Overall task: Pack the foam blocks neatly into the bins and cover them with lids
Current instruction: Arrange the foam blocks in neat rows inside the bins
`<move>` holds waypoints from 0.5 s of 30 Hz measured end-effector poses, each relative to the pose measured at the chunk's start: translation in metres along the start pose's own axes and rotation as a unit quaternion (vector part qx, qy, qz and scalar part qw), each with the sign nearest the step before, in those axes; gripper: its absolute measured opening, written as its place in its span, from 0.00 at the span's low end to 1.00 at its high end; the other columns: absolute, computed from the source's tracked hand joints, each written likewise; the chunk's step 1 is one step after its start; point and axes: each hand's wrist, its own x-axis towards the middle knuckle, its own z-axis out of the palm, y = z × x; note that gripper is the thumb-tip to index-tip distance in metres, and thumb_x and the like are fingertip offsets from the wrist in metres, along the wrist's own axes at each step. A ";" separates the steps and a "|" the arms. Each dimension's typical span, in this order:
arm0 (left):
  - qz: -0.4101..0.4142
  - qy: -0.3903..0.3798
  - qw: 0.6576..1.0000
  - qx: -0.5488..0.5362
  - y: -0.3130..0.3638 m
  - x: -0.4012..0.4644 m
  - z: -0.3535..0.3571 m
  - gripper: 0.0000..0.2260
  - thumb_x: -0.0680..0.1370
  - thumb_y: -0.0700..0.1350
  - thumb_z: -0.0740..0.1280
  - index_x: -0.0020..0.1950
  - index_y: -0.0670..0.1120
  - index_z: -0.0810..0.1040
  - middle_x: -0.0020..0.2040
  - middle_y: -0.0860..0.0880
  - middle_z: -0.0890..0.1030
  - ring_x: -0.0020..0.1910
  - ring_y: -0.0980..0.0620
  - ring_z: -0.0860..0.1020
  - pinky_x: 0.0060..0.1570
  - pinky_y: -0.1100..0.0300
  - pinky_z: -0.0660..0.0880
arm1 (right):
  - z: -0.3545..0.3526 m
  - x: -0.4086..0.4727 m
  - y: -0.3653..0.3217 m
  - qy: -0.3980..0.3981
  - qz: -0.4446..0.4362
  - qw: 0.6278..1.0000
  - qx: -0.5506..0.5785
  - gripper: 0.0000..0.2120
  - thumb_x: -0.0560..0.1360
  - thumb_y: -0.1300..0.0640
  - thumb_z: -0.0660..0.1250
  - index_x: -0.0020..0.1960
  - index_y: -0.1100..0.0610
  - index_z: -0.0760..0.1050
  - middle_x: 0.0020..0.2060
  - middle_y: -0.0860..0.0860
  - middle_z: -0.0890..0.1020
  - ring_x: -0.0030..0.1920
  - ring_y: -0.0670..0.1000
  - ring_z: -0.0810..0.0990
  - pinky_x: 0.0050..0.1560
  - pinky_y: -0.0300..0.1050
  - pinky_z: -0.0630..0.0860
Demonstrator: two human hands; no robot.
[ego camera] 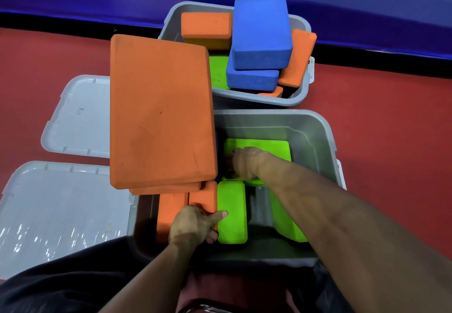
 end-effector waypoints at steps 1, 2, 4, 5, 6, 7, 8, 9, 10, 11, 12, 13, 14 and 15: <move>0.001 0.001 1.000 0.003 0.001 0.000 0.000 0.23 0.71 0.61 0.75 0.45 0.40 0.81 0.32 0.46 0.85 0.33 0.48 0.85 0.44 0.56 0.82 | 0.001 0.003 0.001 0.004 -0.012 1.000 -0.012 0.26 0.83 0.37 0.48 0.79 0.44 0.62 0.79 0.47 0.63 0.75 0.56 0.65 0.69 0.60 0.70; 0.001 0.003 1.000 0.006 0.001 0.000 -0.001 0.23 0.71 0.61 0.75 0.44 0.41 0.81 0.32 0.46 0.85 0.33 0.48 0.85 0.44 0.56 0.82 | -0.001 0.004 0.000 0.004 -0.020 0.999 -0.027 0.26 0.83 0.37 0.48 0.79 0.44 0.62 0.78 0.48 0.63 0.74 0.57 0.66 0.68 0.60 0.70; -0.001 0.000 1.000 0.010 0.002 0.001 -0.001 0.22 0.72 0.61 0.75 0.44 0.41 0.81 0.32 0.46 0.85 0.34 0.49 0.86 0.45 0.56 0.82 | -0.002 0.005 -0.001 0.014 -0.023 0.999 -0.042 0.25 0.84 0.39 0.49 0.79 0.45 0.61 0.77 0.48 0.64 0.74 0.57 0.67 0.67 0.58 0.72; -0.003 0.000 1.000 0.012 0.001 0.002 -0.001 0.22 0.71 0.61 0.75 0.44 0.41 0.81 0.33 0.46 0.85 0.34 0.49 0.86 0.45 0.56 0.82 | -0.004 0.003 -0.003 0.019 -0.020 0.999 -0.043 0.24 0.84 0.40 0.49 0.79 0.45 0.62 0.77 0.48 0.64 0.73 0.57 0.67 0.66 0.57 0.73; -0.005 0.001 1.000 0.014 0.001 0.002 -0.001 0.23 0.71 0.62 0.75 0.44 0.41 0.82 0.33 0.45 0.85 0.34 0.49 0.86 0.45 0.56 0.82 | -0.006 0.001 -0.004 0.024 -0.016 0.999 -0.043 0.24 0.85 0.41 0.50 0.78 0.45 0.62 0.76 0.48 0.64 0.73 0.57 0.68 0.64 0.55 0.73; -0.005 0.002 1.000 0.013 0.000 0.003 -0.001 0.23 0.71 0.62 0.76 0.45 0.41 0.82 0.33 0.45 0.85 0.34 0.49 0.86 0.45 0.56 0.82 | -0.007 -0.001 -0.005 0.034 -0.013 0.998 -0.045 0.23 0.85 0.41 0.51 0.78 0.45 0.63 0.76 0.47 0.65 0.73 0.57 0.68 0.62 0.54 0.73; -0.004 0.003 1.000 0.012 0.000 0.003 0.000 0.23 0.71 0.62 0.76 0.44 0.41 0.82 0.33 0.45 0.85 0.34 0.49 0.86 0.45 0.57 0.82 | -0.008 -0.004 -0.005 0.047 -0.012 0.998 -0.045 0.22 0.85 0.42 0.51 0.78 0.45 0.64 0.75 0.47 0.66 0.72 0.56 0.69 0.61 0.53 0.73; -0.002 0.002 1.000 0.014 0.000 0.003 0.000 0.23 0.71 0.62 0.75 0.44 0.41 0.83 0.33 0.46 0.85 0.34 0.50 0.86 0.44 0.58 0.82 | -0.007 -0.005 -0.005 0.053 -0.010 0.997 -0.049 0.22 0.85 0.43 0.52 0.77 0.45 0.64 0.75 0.46 0.67 0.72 0.56 0.69 0.60 0.52 0.73; -0.001 0.003 1.000 0.020 -0.002 0.003 0.000 0.23 0.71 0.63 0.75 0.43 0.41 0.83 0.32 0.46 0.85 0.34 0.51 0.85 0.43 0.59 0.81 | -0.007 -0.008 -0.005 0.054 -0.009 0.997 -0.049 0.21 0.85 0.45 0.52 0.77 0.45 0.64 0.75 0.46 0.67 0.72 0.55 0.69 0.59 0.52 0.73; -0.003 0.003 1.000 0.026 -0.002 0.002 0.000 0.23 0.71 0.63 0.75 0.42 0.41 0.83 0.32 0.46 0.85 0.33 0.52 0.85 0.41 0.60 0.80 | -0.005 -0.009 -0.004 0.048 -0.005 0.998 -0.046 0.21 0.85 0.46 0.51 0.77 0.46 0.65 0.74 0.45 0.68 0.72 0.55 0.69 0.60 0.52 0.74; -0.004 0.003 1.000 0.030 -0.002 0.002 0.000 0.24 0.71 0.63 0.75 0.43 0.40 0.83 0.32 0.46 0.85 0.32 0.52 0.85 0.40 0.60 0.80 | -0.004 -0.011 -0.004 0.042 0.002 0.998 -0.041 0.21 0.85 0.46 0.51 0.76 0.46 0.66 0.74 0.46 0.70 0.72 0.55 0.70 0.60 0.53 0.74; -0.003 0.003 0.999 0.032 -0.003 0.002 0.001 0.24 0.70 0.63 0.75 0.43 0.40 0.83 0.31 0.46 0.85 0.31 0.52 0.84 0.40 0.60 0.80 | -0.002 -0.014 -0.004 0.038 0.010 0.999 -0.038 0.21 0.85 0.47 0.51 0.76 0.46 0.66 0.73 0.47 0.72 0.71 0.55 0.72 0.61 0.54 0.74; 0.001 0.006 0.999 0.034 -0.004 0.002 0.002 0.25 0.70 0.64 0.75 0.44 0.40 0.83 0.31 0.47 0.85 0.31 0.52 0.84 0.41 0.59 0.80 | -0.002 -0.016 -0.005 0.036 0.015 0.999 -0.035 0.21 0.85 0.46 0.51 0.76 0.46 0.66 0.73 0.47 0.72 0.71 0.55 0.72 0.63 0.55 0.74; 0.004 0.010 0.999 0.037 -0.003 0.002 0.003 0.25 0.70 0.64 0.75 0.44 0.40 0.83 0.30 0.47 0.85 0.31 0.51 0.84 0.43 0.58 0.80 | -0.003 -0.018 -0.004 0.041 0.014 0.999 -0.028 0.22 0.85 0.44 0.50 0.77 0.46 0.65 0.74 0.47 0.70 0.72 0.55 0.71 0.64 0.55 0.73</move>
